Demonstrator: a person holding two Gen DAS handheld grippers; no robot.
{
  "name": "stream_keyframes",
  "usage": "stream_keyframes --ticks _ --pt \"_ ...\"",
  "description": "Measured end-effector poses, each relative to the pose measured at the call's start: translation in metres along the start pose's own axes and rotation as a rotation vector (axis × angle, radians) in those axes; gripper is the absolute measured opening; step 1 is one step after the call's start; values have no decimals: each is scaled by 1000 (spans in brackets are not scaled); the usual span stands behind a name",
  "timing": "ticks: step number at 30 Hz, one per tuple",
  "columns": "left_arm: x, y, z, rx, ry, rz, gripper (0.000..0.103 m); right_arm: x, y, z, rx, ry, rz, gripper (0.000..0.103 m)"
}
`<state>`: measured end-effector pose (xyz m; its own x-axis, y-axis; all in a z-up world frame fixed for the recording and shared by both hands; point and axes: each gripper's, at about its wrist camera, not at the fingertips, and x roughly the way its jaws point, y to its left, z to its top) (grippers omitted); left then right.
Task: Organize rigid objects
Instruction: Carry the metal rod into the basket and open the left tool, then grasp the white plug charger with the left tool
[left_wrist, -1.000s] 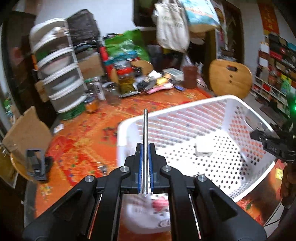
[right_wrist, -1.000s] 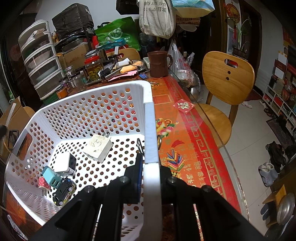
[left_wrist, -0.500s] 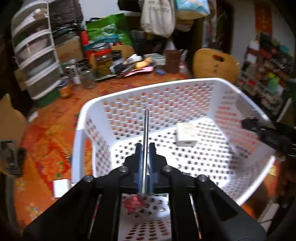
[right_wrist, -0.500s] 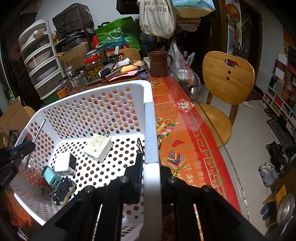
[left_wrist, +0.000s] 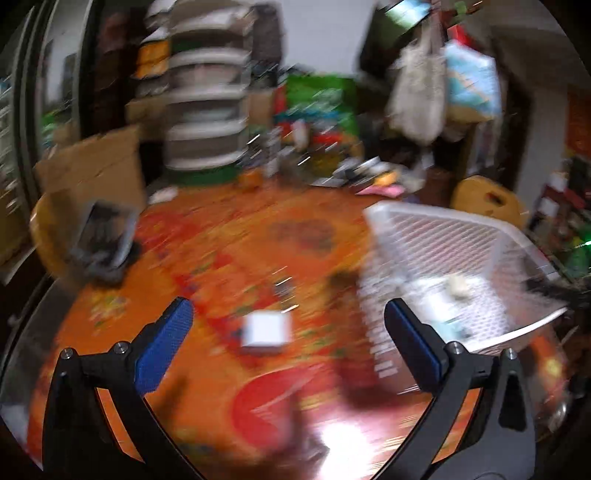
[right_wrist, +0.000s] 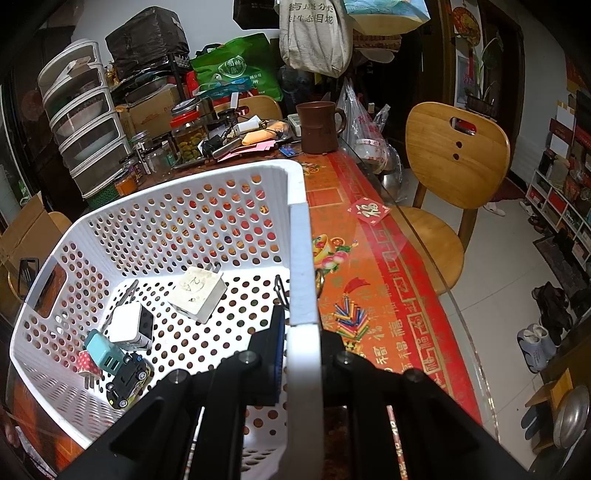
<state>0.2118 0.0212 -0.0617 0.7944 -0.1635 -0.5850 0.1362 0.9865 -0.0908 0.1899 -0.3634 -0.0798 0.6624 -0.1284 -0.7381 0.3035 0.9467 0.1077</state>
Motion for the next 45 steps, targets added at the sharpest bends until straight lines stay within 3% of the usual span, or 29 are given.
stream_keyframes --ticks 4,7,19,30,31,34,35,37,42,45 --pt "45 34 -21 -30 122 70 102 0 0 0 2 0 -4 11" --pt "70 41 -33 -46 161 82 102 0 -1 0 2 0 -8 11" --pt "111 -7 -26 69 186 162 102 0 0 -1 -3 3 -14 11" --pt "130 -3 -22 33 249 166 102 -1 -1 -1 -1 0 -16 11" --pt "131 -5 -23 43 255 169 99 -1 -1 0 -2 0 -19 11" --pt "133 -11 -24 72 263 185 68 -1 0 0 -3 -3 -27 11" --pt "133 -13 -25 80 269 158 45 -1 0 0 -3 -4 -34 11" --pt "129 -15 -26 88 256 156 41 -1 1 0 -5 -3 -44 11" --pt "103 -15 -23 82 118 184 41 -1 5 0 -17 -3 -65 11" --pt "98 -16 -22 96 96 200 41 0 8 0 -24 -1 -76 11"
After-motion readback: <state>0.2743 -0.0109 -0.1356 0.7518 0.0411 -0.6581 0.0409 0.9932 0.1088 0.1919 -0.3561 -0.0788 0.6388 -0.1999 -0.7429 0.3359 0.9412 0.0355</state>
